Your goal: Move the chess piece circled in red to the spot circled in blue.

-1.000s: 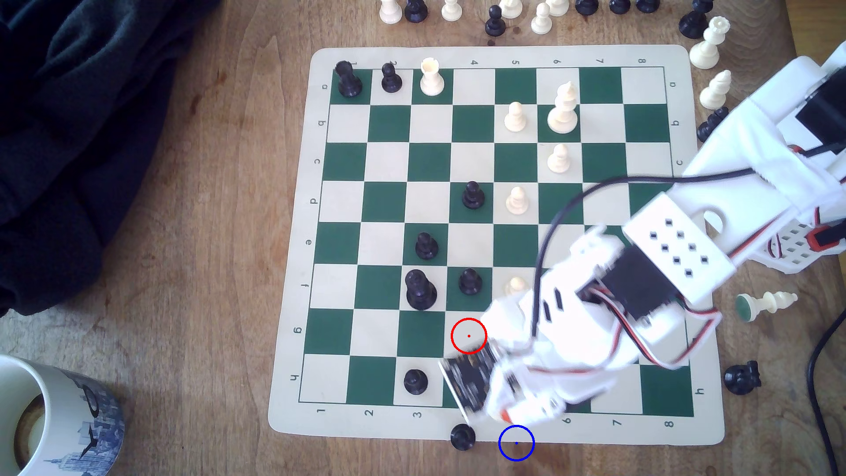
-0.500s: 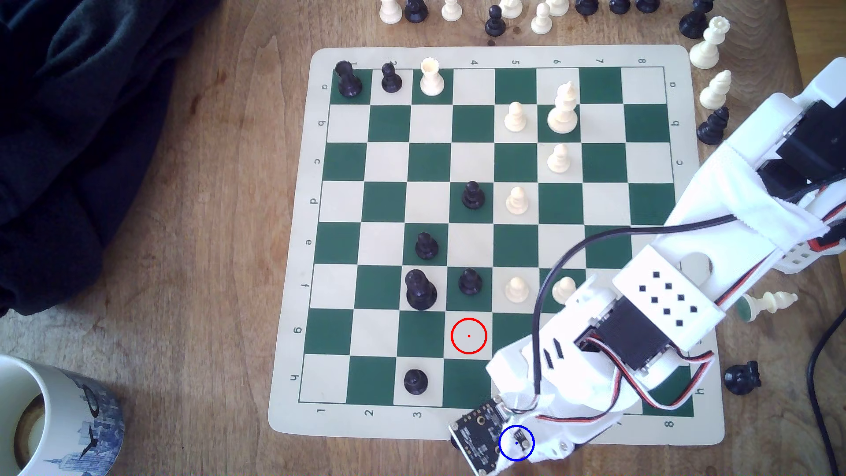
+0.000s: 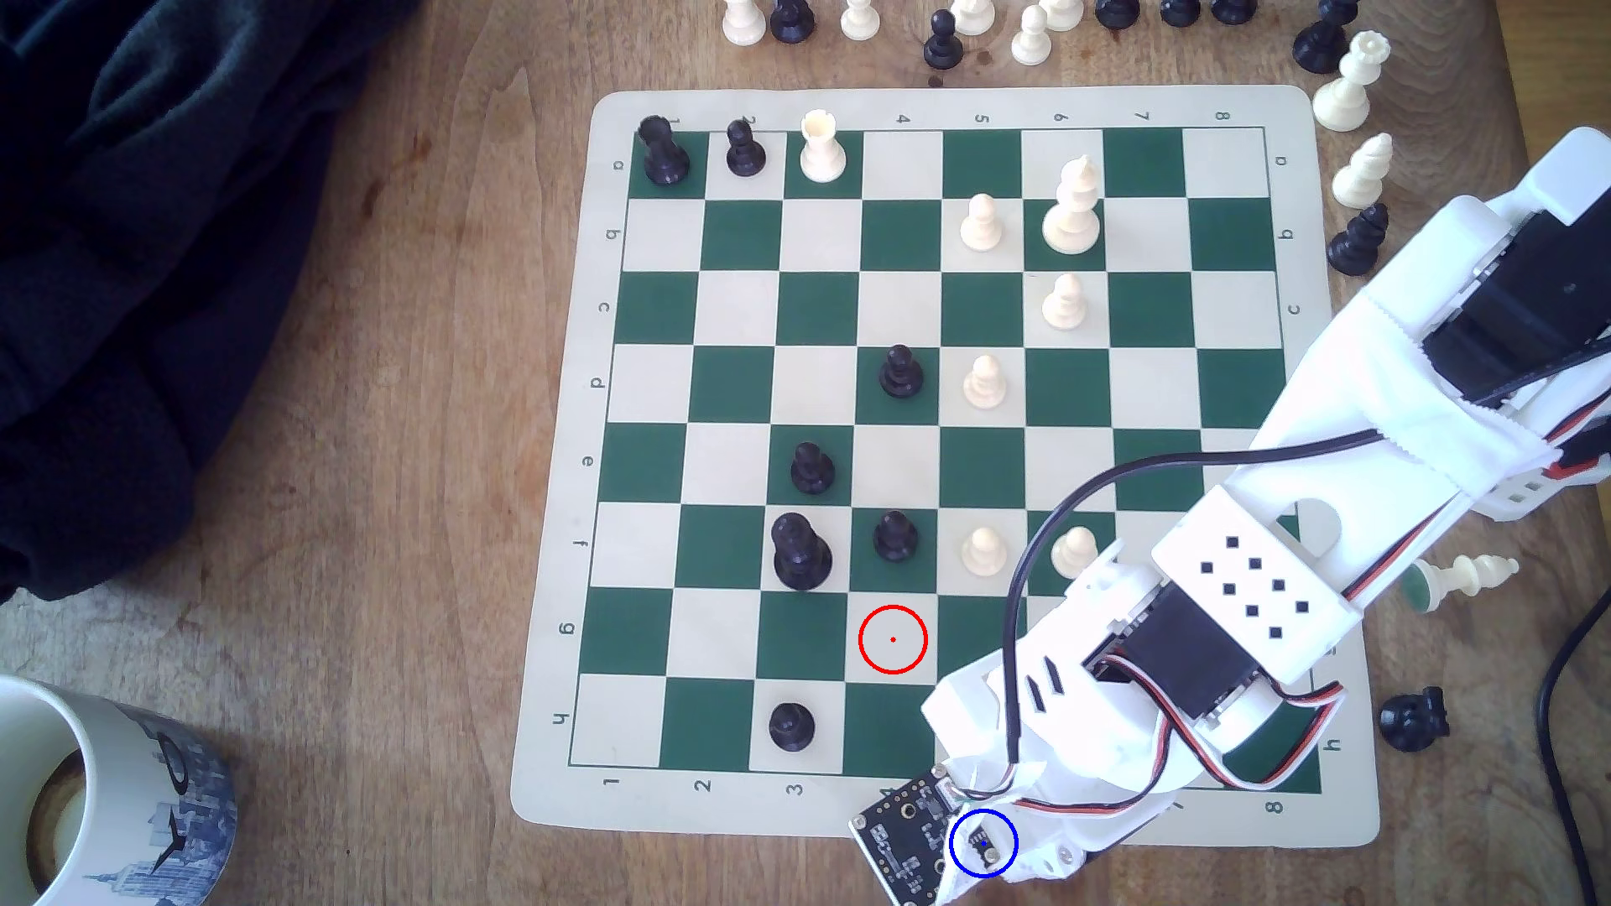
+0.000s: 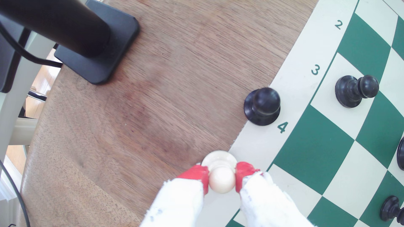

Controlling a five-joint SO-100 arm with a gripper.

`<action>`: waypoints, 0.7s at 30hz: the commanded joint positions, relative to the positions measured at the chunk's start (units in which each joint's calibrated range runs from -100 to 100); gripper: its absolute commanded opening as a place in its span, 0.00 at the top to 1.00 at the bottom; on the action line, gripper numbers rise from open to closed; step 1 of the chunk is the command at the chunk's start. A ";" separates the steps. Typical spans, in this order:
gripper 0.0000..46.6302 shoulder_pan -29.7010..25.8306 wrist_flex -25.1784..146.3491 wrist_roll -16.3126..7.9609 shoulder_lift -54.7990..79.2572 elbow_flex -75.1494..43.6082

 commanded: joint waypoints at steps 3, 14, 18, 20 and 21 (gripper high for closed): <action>0.99 -0.97 -1.39 0.15 0.11 -2.88; 0.71 -0.66 -0.65 0.20 -1.92 -2.88; 0.66 0.44 2.63 -0.29 -6.93 -2.88; 0.62 0.83 4.10 -0.29 -8.63 -2.88; 0.60 0.99 5.17 -0.29 -9.31 -2.88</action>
